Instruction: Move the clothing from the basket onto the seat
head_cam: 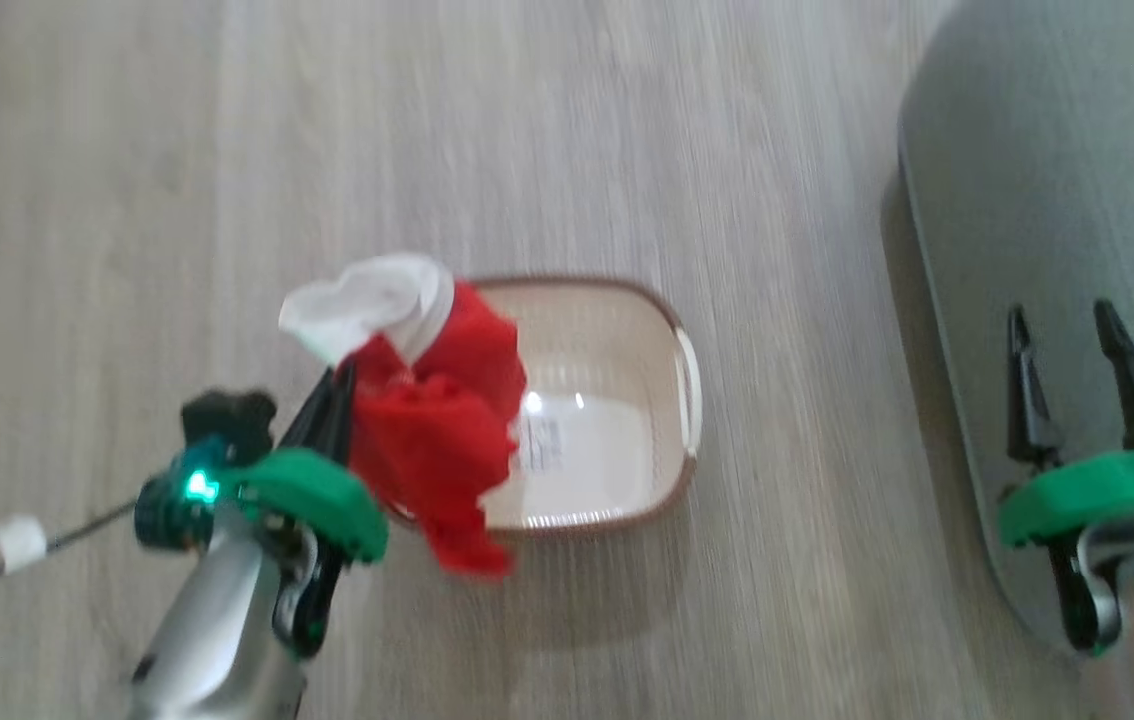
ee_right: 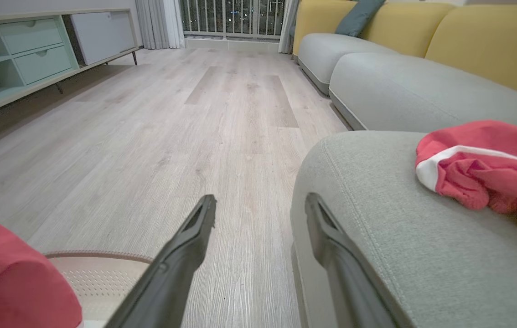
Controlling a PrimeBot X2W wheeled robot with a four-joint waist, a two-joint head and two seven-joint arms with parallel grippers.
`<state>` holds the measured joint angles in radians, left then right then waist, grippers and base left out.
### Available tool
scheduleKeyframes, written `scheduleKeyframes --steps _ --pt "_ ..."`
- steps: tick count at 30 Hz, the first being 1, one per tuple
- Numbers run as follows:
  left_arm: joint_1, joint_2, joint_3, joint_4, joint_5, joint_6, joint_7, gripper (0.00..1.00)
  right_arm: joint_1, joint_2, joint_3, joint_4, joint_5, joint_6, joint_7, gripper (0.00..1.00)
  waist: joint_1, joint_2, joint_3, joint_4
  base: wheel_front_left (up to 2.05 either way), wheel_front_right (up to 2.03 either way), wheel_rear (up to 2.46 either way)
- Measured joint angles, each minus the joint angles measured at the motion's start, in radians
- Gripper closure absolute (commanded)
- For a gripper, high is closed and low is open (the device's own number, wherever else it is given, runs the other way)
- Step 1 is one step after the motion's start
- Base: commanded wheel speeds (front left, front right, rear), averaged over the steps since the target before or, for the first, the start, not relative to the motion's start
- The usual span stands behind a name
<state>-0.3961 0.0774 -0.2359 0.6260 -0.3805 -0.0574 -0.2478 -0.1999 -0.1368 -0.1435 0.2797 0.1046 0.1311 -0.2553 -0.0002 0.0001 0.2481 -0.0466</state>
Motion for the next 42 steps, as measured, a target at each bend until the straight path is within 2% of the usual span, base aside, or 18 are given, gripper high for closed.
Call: scheduleKeyframes --steps 5,15,27,42 --pt "0.108 0.021 0.026 -0.057 -0.009 0.021 0.000 1.00 0.040 -0.035 0.018 0.043 -0.008 0.000 0.000 0.00 0.0000 0.0000 -0.111 0.029 0.00 0.00 0.00" --pt "0.234 0.041 0.045 -0.128 -0.010 0.053 0.000 1.00 0.110 -0.039 0.081 0.092 -0.013 0.000 0.000 0.00 0.0000 0.0000 -0.269 0.057 0.00 0.00 0.00" --pt "0.249 0.046 0.044 -0.178 -0.024 0.071 0.005 1.00 0.109 -0.040 0.127 0.101 -0.007 0.000 0.000 0.00 0.0000 0.0000 -0.271 0.043 0.00 0.00 0.00" --pt "0.250 0.055 0.035 -0.196 -0.024 0.071 0.008 1.00 0.108 -0.046 0.149 0.106 0.001 0.000 0.000 0.00 0.0002 -0.0001 -0.254 0.042 0.00 0.00 0.00"
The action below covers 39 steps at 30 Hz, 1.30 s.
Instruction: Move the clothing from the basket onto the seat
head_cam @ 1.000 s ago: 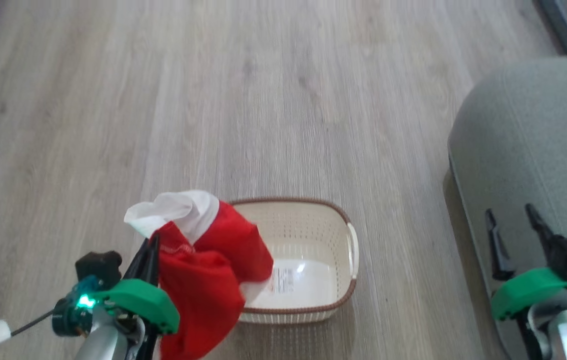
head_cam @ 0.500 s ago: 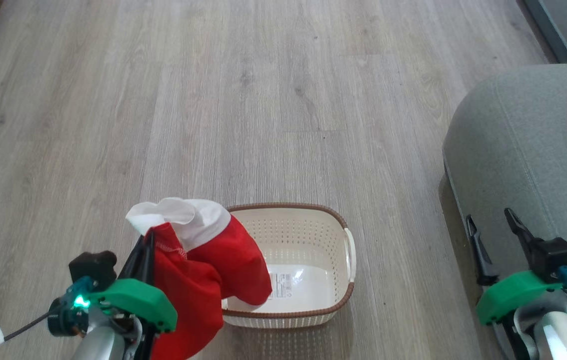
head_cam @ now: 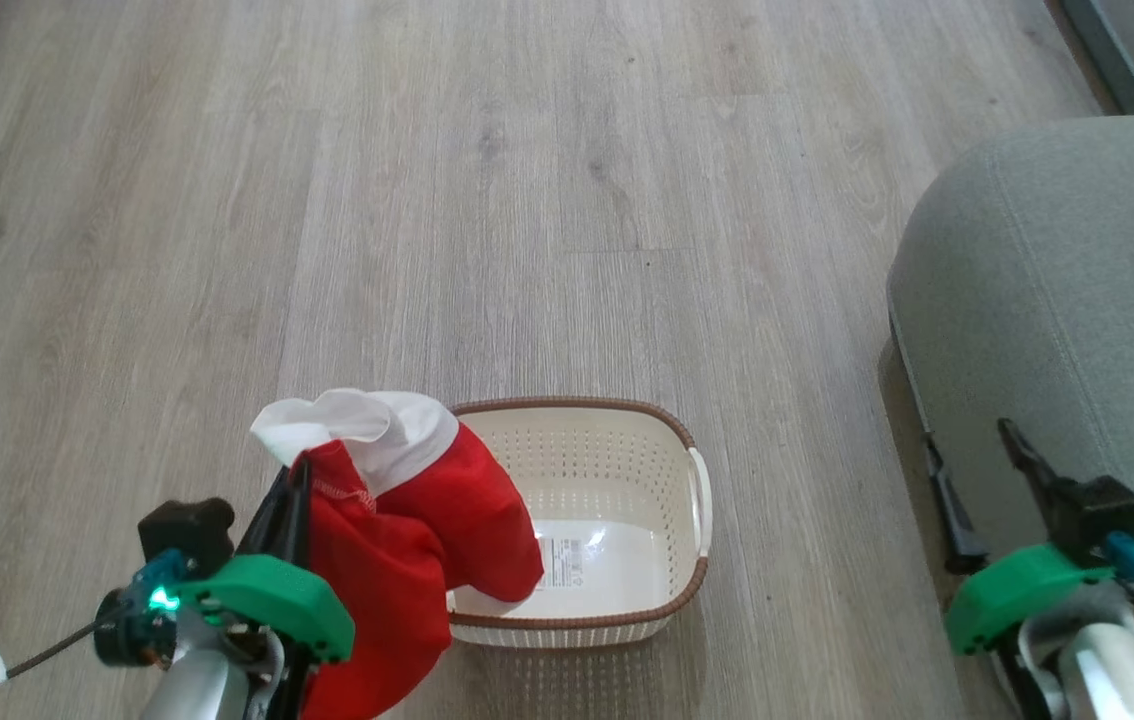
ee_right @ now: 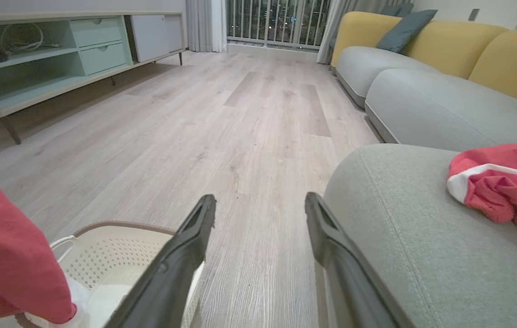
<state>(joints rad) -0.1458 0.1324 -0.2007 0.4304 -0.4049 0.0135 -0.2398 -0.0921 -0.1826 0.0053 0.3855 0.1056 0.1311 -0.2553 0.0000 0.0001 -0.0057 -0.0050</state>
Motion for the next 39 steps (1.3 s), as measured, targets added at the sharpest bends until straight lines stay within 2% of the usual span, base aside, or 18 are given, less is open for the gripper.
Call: scheduleKeyframes --steps 5,14,18,29,39 --pt "-0.009 0.002 -0.028 -0.034 0.000 -0.011 0.012 1.00 -0.017 -0.004 0.087 -0.029 0.013 0.000 0.000 0.00 0.0000 0.0000 0.006 0.004 0.00 0.00 0.00" --pt "-0.080 -0.014 -0.141 -0.137 0.030 -0.047 0.090 1.00 -0.178 -0.026 0.487 -0.075 0.106 0.000 0.000 0.00 0.0000 0.0000 -0.005 0.025 0.00 0.00 0.00" --pt "-0.116 -0.038 -0.203 -0.156 0.038 -0.060 0.117 1.00 -0.272 -0.042 0.615 -0.073 0.147 0.000 0.000 0.00 0.0000 0.0000 -0.003 0.036 0.00 0.00 0.00" --pt "-0.151 -0.070 -0.383 -0.222 0.034 -0.091 0.137 1.00 -0.407 -0.087 0.796 0.002 0.202 0.000 0.000 0.00 0.0001 0.0000 -0.003 0.066 0.00 0.00 0.00" --pt "-0.167 -0.072 -0.450 -0.281 -0.022 -0.096 0.161 1.00 -0.431 -0.108 0.884 0.053 0.277 0.000 0.000 0.00 0.0001 0.0000 -0.005 0.070 0.00 0.00 0.00"
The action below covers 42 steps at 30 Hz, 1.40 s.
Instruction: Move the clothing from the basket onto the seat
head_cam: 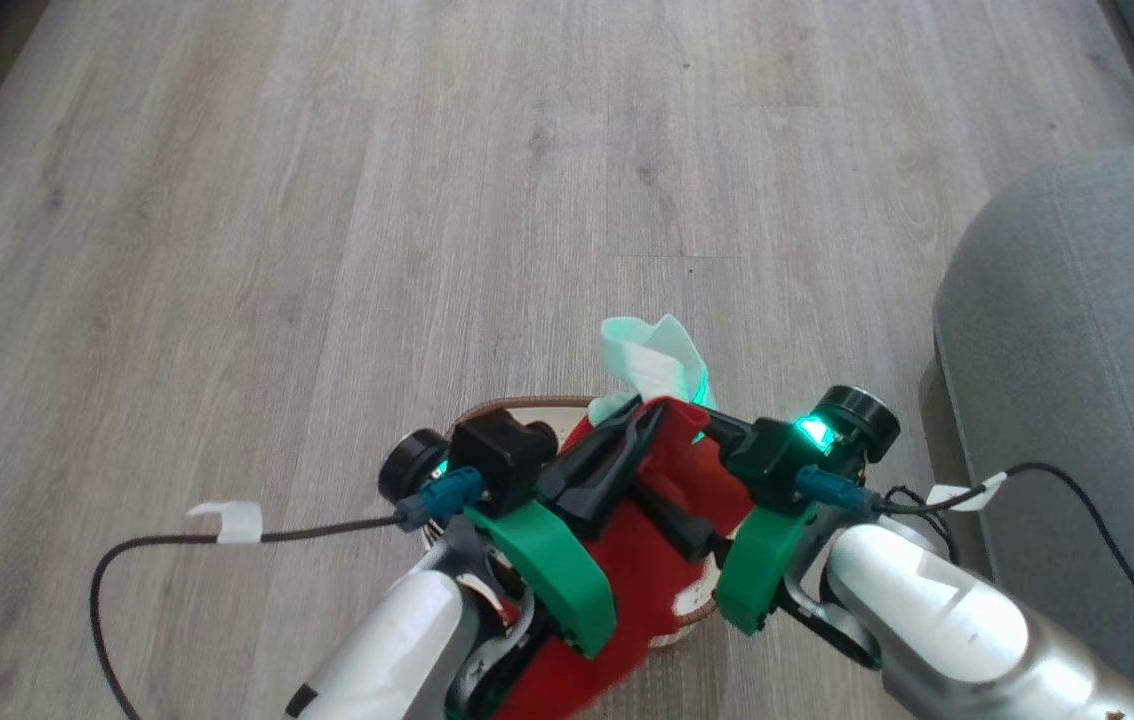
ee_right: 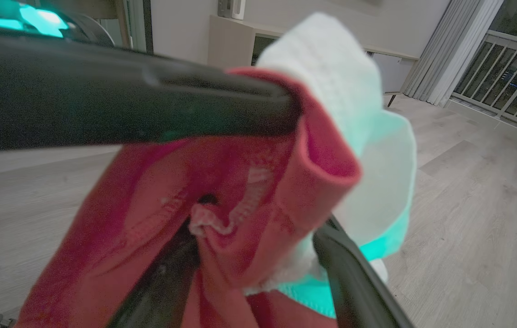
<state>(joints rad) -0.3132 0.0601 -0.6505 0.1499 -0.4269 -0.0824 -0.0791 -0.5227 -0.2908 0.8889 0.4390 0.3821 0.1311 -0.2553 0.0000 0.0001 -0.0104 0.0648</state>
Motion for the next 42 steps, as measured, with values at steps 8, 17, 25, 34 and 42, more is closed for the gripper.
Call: scheduleKeyframes --steps 8,17,25,34,42 --pt "-0.001 0.003 -0.023 -0.022 -0.040 -0.017 0.009 1.00 -0.002 -0.015 0.058 -0.044 0.107 0.000 0.000 1.00 0.0000 0.0000 0.000 -0.017 0.00 0.00 0.00" --pt "-0.015 0.021 0.003 0.001 -0.049 -0.015 -0.030 0.00 0.000 -0.074 -0.056 -0.080 0.143 0.000 0.000 1.00 0.0000 0.0000 0.013 -0.043 0.00 0.00 0.00" --pt "-0.014 0.035 0.005 0.046 -0.047 -0.010 -0.086 0.00 0.009 -0.125 -0.195 -0.123 0.124 0.000 0.000 1.00 0.0000 0.0000 0.029 -0.115 0.00 0.00 0.00" --pt "-0.013 0.030 -0.028 0.106 -0.027 -0.012 -0.146 0.00 0.042 -0.160 -0.321 -0.156 0.094 0.000 0.000 1.00 0.0000 0.0000 0.052 -0.256 0.00 0.00 0.00" --pt "-0.013 0.009 -0.079 0.167 -0.020 -0.029 -0.162 0.00 0.082 -0.194 -0.412 -0.160 0.078 0.000 0.000 1.00 0.0000 0.0000 0.068 -0.417 0.00 0.00 0.00"
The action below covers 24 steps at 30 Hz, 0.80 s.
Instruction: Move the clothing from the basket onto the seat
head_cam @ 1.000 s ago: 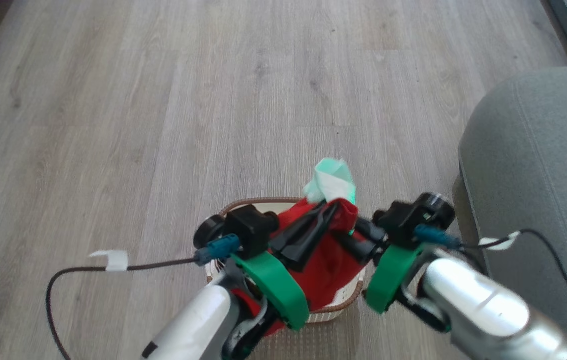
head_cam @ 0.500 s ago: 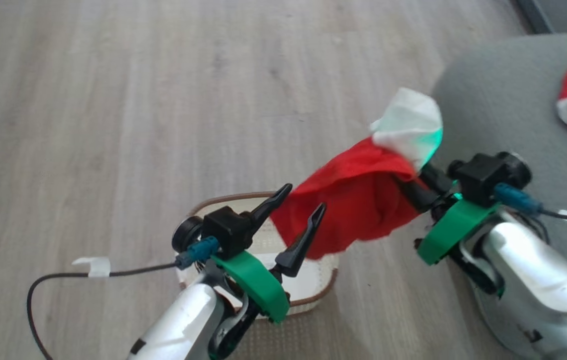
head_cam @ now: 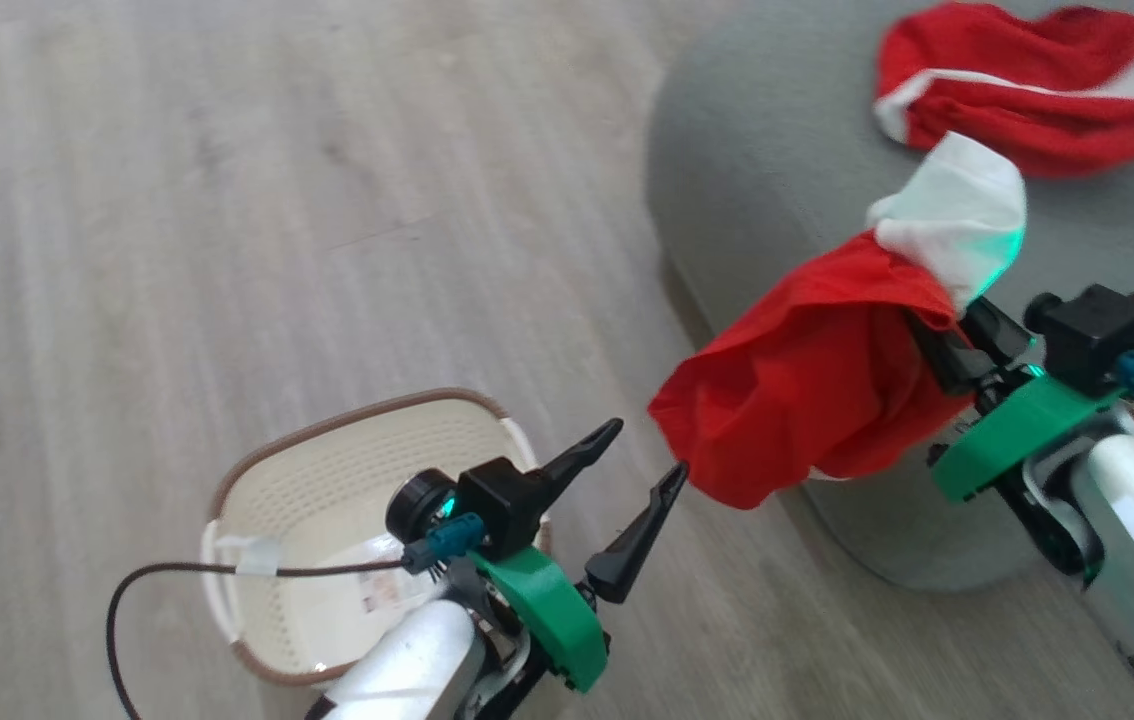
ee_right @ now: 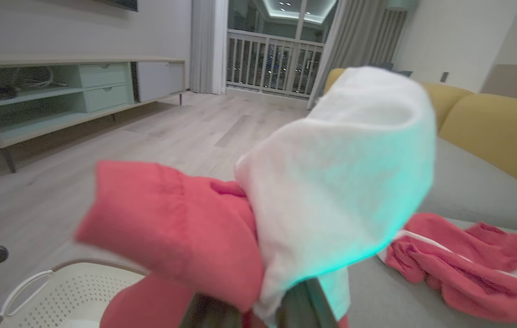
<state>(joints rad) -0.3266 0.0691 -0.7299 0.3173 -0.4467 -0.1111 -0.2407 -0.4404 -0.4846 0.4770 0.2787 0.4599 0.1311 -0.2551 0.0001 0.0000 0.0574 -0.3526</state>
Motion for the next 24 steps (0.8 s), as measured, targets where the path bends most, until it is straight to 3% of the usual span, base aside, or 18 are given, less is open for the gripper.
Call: scheduleKeyframes --steps 9,18,24 --pt "-0.022 -0.007 -0.017 0.026 -0.002 -0.002 -0.007 0.00 0.032 -0.007 -0.085 0.001 -0.004 0.000 0.000 1.00 0.0000 0.0000 0.030 -0.096 0.00 0.00 0.00" --pt "-0.052 -0.006 -0.001 0.045 0.000 -0.007 -0.007 0.00 0.010 0.060 -0.186 0.081 -0.025 0.000 0.000 1.00 0.0000 0.0000 0.107 -0.081 0.00 0.00 0.00" --pt "-0.144 0.000 0.056 0.044 0.016 0.006 -0.007 0.00 -0.169 0.131 -0.271 0.187 -0.075 0.000 0.000 1.00 0.0002 0.0000 0.229 -0.041 0.00 0.00 0.00"
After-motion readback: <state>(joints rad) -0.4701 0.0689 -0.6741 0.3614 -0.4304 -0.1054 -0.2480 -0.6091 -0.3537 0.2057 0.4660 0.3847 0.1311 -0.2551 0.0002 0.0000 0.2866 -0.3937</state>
